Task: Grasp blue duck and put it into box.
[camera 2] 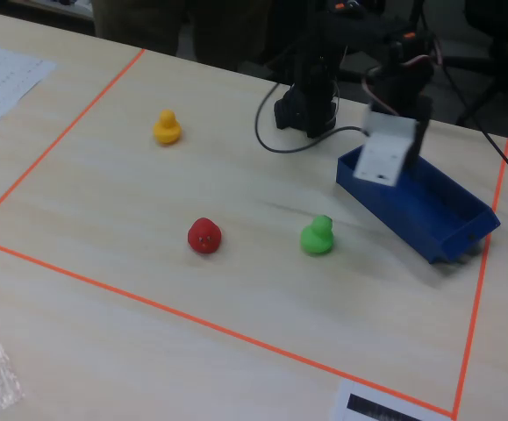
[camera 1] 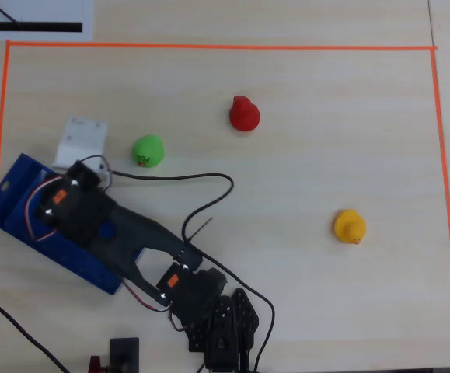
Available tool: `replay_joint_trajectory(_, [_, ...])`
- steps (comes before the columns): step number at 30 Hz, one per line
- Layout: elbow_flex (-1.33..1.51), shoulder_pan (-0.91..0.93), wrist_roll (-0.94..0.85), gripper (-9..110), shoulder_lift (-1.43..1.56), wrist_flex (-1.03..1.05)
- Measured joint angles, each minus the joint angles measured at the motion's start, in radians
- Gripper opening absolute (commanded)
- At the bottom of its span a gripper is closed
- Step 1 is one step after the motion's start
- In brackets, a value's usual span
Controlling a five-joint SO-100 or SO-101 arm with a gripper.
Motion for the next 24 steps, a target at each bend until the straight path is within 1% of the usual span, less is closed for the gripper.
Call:
replay_joint_trajectory(3, [-0.106, -0.100, 0.011, 1, -0.107, 0.005])
replay_joint_trajectory(6, [-0.186, -0.160, 0.021, 10, -0.204, -0.009])
replay_joint_trajectory(9, [-0.229, -0.169, 0.021, 27, -0.288, -0.038])
replay_joint_trajectory(15, [-0.236, -0.118, 0.000, 37, -0.356, -0.112])
replay_joint_trajectory(16, [-0.236, -0.098, -0.008, 36, -0.357, -0.121])
replay_joint_trajectory(17, [-0.236, -0.080, -0.015, 32, -0.357, -0.126])
replay_joint_trajectory(20, [-0.227, -0.012, -0.043, 12, -0.351, -0.137])
replay_joint_trajectory(22, [-0.150, 0.037, -0.064, 0, -0.298, -0.173])
replay_joint_trajectory(24, [-0.040, 0.091, -0.086, 0, -0.192, -0.235])
